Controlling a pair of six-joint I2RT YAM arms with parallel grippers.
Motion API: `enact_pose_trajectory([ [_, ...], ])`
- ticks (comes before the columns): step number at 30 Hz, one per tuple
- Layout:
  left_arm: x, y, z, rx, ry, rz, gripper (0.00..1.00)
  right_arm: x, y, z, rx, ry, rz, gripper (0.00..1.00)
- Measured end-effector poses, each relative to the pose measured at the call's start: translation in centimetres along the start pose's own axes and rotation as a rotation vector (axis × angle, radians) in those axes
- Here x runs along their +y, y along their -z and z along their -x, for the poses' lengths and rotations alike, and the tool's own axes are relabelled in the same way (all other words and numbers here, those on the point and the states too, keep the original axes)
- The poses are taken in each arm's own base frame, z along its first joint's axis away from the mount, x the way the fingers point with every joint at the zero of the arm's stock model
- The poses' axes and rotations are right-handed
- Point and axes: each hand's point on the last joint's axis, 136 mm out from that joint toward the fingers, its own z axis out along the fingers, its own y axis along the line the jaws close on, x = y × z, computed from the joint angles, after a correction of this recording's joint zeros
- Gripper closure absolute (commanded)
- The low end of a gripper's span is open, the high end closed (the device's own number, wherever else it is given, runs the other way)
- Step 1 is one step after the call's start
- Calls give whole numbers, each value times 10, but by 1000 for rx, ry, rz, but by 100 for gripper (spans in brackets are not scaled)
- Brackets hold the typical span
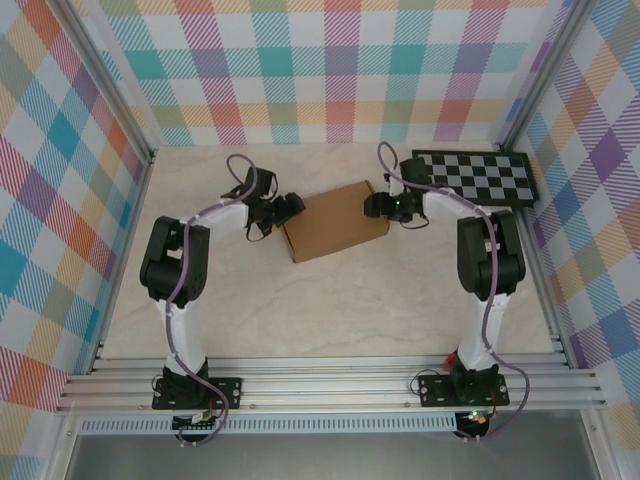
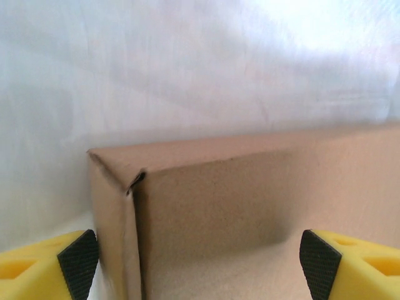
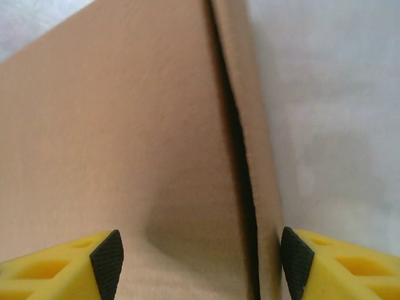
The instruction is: Fold the paper box
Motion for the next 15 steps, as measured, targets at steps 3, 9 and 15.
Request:
enact_pose_trajectory([
  [3,4,-5,26,-18,-13,-2,14,13,1,-22,14,-28,18,30],
  [9,29,0,55,-31,-23,21,14,14,11,-43,10,-59,-12,28],
  [15,95,66,56,-112,-27,130,12,-8,90,-17,-199,-9,-123,20],
])
